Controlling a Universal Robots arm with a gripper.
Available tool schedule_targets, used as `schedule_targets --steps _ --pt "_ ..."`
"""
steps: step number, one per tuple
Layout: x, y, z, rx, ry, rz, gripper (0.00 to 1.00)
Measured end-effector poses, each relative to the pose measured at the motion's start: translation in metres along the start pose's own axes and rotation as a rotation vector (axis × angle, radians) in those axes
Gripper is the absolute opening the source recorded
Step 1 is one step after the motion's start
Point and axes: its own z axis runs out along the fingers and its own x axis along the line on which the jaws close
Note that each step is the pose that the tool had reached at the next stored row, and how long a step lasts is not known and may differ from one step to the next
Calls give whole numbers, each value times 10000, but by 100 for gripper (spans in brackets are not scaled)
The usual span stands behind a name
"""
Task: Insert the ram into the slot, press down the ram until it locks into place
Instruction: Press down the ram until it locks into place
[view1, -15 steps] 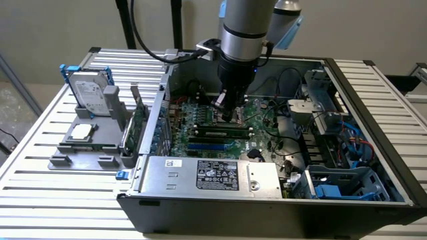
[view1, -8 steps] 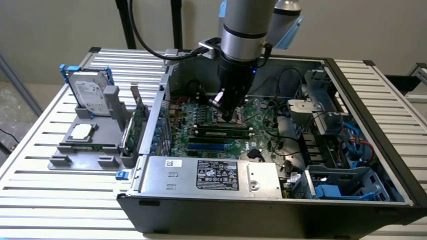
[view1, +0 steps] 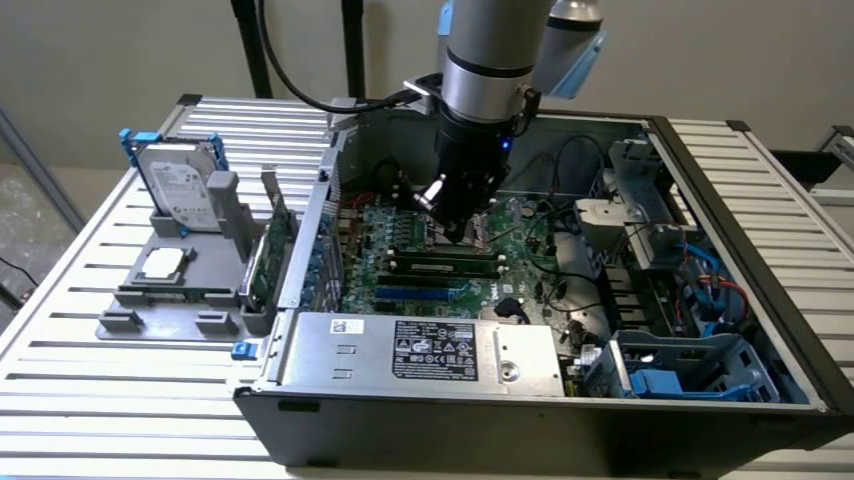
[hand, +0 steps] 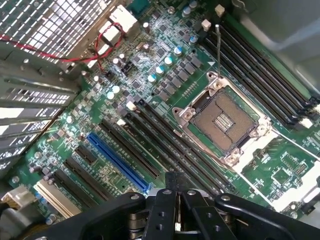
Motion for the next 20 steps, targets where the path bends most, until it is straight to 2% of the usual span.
schedule_targets --steps 20 --pt "0 0 0 -91 -85 3143 11"
